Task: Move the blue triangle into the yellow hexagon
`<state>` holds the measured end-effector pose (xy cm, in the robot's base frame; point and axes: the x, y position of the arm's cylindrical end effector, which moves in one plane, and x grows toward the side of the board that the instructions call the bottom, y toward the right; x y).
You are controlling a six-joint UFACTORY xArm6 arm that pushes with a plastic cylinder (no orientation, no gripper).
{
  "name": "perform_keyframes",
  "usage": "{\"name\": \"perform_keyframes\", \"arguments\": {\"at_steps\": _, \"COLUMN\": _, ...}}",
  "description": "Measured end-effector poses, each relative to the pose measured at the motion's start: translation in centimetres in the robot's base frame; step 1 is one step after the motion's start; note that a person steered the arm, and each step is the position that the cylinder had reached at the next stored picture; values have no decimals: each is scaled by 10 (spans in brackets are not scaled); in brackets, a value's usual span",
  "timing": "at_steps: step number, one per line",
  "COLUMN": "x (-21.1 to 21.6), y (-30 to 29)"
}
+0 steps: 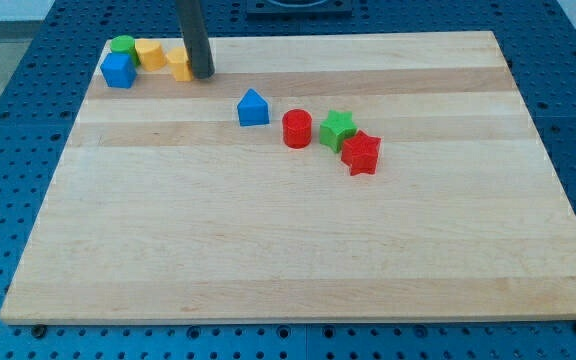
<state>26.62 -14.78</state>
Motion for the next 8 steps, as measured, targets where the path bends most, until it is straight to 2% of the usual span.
{"name": "perform_keyframes", "arguments": {"at_steps": 2, "x": -4, "y": -35}}
{"name": "perform_keyframes", "arguments": {"at_steps": 3, "x": -4, "y": -7}}
{"name": "perform_keyframes", "arguments": {"at_steps": 4, "x": -3, "y": 70}}
{"name": "perform_keyframes", "arguments": {"at_steps": 5, "x": 30, "y": 144}}
{"name": "perform_keyframes", "arguments": {"at_steps": 6, "x": 77, "y": 162}}
{"name": "perform_keyframes", "arguments": {"at_steps": 7, "x": 100, "y": 135}}
{"name": "perform_keyframes", "arguments": {"at_steps": 8, "x": 107, "y": 102}}
